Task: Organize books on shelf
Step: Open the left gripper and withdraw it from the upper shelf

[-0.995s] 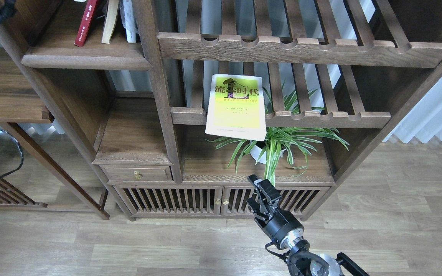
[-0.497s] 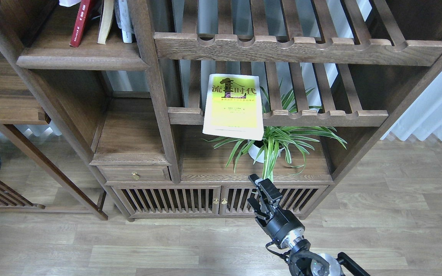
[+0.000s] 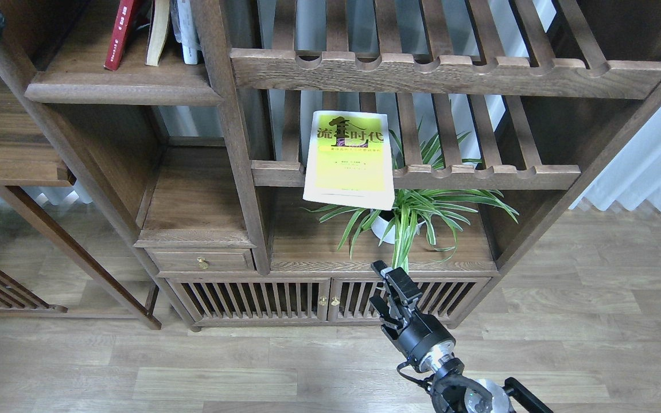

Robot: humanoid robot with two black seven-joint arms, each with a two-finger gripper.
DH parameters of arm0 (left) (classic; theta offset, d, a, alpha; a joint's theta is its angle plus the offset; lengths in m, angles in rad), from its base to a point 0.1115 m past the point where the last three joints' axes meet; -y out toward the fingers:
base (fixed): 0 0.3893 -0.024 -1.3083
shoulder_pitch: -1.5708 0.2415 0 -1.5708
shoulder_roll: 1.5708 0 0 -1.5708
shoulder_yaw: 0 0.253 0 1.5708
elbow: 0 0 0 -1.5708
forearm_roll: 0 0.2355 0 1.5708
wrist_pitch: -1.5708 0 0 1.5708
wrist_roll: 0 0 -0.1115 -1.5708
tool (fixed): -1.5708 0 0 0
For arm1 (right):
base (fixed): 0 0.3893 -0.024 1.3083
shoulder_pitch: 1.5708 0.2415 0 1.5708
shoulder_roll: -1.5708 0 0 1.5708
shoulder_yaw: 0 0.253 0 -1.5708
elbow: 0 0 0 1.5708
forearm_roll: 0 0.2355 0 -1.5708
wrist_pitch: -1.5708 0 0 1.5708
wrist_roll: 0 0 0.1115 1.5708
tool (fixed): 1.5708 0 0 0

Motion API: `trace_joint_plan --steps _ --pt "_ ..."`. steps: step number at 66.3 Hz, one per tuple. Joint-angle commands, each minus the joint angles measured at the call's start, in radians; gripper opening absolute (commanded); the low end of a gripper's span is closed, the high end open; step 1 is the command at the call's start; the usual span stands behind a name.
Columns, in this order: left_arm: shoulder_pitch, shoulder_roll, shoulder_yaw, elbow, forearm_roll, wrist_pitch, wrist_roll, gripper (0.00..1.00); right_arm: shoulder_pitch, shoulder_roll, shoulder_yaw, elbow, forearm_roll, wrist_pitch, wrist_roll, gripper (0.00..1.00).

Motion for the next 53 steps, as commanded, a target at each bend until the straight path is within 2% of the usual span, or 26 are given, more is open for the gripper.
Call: trace_joint_plan --steps 1,4,5,21,53 --pt "0.044 -0.006 -0.006 0.01 -0.001 0.0 -0.098 0.03 0.0 0.0 0.0 0.0 0.0 0.001 0.0 0.99" --pt "0.056 -0.007 -0.009 0.013 -0.003 0.0 -0.116 0.03 0.0 0.0 0.0 0.0 0.0 0.001 0.0 0.99" --pt "0.085 -0.015 -0.016 0.014 -0.004 0.0 -0.141 0.03 0.0 0.0 0.0 0.0 0.0 0.001 0.0 0.99" --pt "0.125 -0.05 -0.044 0.046 -0.006 0.0 -0.19 0.03 0.0 0.0 0.0 0.0 0.0 0.002 0.0 0.99" --pt "0.11 -0.075 0.005 0.082 0.002 0.0 -0.187 0.03 0.0 0.0 0.002 0.0 0.0 0.048 -0.001 0.99"
